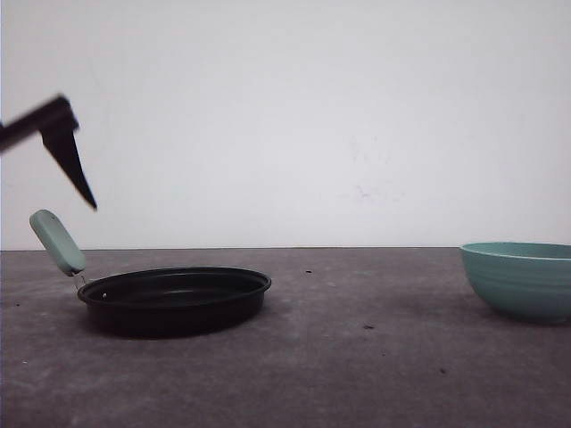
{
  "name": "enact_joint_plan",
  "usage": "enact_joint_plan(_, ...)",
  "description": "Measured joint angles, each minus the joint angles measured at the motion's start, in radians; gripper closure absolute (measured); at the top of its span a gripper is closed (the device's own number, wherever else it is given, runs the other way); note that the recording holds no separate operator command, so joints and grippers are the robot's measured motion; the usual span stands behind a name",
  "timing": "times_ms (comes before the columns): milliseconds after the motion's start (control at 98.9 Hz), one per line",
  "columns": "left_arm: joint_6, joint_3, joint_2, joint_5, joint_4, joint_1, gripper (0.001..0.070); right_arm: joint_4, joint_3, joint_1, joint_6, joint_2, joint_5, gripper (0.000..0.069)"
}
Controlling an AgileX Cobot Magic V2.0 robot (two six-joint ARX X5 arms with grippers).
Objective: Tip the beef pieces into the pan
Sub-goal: 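Lower the left gripper onto the pan's pale green handle and grasp it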
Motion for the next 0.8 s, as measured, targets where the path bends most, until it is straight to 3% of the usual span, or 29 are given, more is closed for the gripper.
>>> enact_joint_plan(233,-0.029,0.0,0.116,-0.001,0.027,0.0,0.0026,-0.072,0.0,0.002,-0.041,0.0,0.0,0.007)
enact_joint_plan(425,-0.058,0.0,0.159,-0.001,0.093,-0.011,0.0169,-0.074,0.0,0.002,-0.044,0.0,0.0,0.007)
enact_joint_plan(687,-0.095,0.0,0.187,-0.002,0.169,-0.063,0.0223,-0.074,0.0,0.002,-0.047,0.0,0.0,0.007)
enact_joint_plan(799,-0.106,0.0,0.191,-0.008,0.179,-0.083,0.0344,-0.074,0.0,0.002,-0.047,0.0,0.001,0.007)
